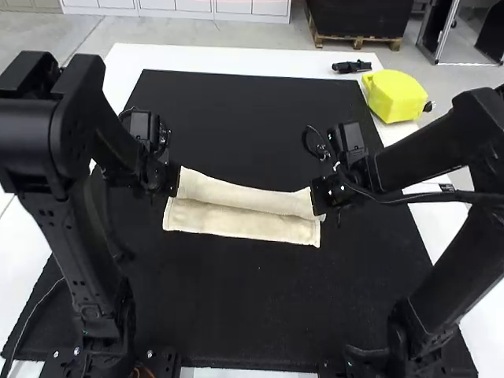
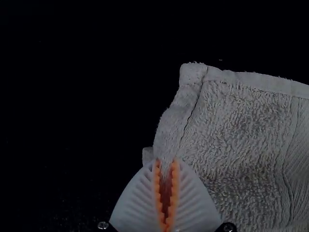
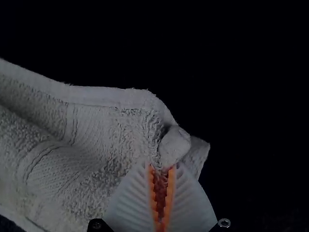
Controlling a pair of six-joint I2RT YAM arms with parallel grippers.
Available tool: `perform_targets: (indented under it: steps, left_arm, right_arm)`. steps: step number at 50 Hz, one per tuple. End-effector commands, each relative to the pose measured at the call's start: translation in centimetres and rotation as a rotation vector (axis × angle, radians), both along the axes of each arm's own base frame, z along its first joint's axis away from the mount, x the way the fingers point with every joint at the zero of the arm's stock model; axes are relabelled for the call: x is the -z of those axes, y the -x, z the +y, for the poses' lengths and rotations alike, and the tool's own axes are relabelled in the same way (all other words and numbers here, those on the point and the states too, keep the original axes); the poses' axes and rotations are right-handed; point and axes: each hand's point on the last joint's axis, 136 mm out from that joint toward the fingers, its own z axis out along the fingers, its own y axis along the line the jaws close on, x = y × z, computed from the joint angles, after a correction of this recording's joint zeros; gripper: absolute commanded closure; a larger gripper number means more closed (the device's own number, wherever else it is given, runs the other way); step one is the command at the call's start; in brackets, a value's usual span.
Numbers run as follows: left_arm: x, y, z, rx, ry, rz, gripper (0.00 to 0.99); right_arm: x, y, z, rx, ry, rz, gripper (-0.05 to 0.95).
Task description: Fold the towel.
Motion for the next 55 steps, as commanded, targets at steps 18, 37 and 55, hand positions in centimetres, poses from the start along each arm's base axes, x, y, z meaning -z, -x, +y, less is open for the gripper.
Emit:
perform_targets:
  steps: [18, 37, 55]
  left_arm:
    - [0.6, 3.6, -0.4, 0.03, -0.039, 0.049, 0.97]
    - [-1.2, 4.4, -0.5, 0.012, -0.038, -0.04, 0.97]
    - [-1.0, 4.6, -3.3, 0.075, -0.036, -0.024, 0.97]
  right_arm:
    - [1.9, 1.3, -0.2, -0.024, 0.045, 0.042, 0.92]
    - [2.5, 1.5, -0.5, -0.025, 0.044, 0.032, 0.92]
    - [1.5, 0.4, 0.0, -0.033, 0.042, 0.0, 0.92]
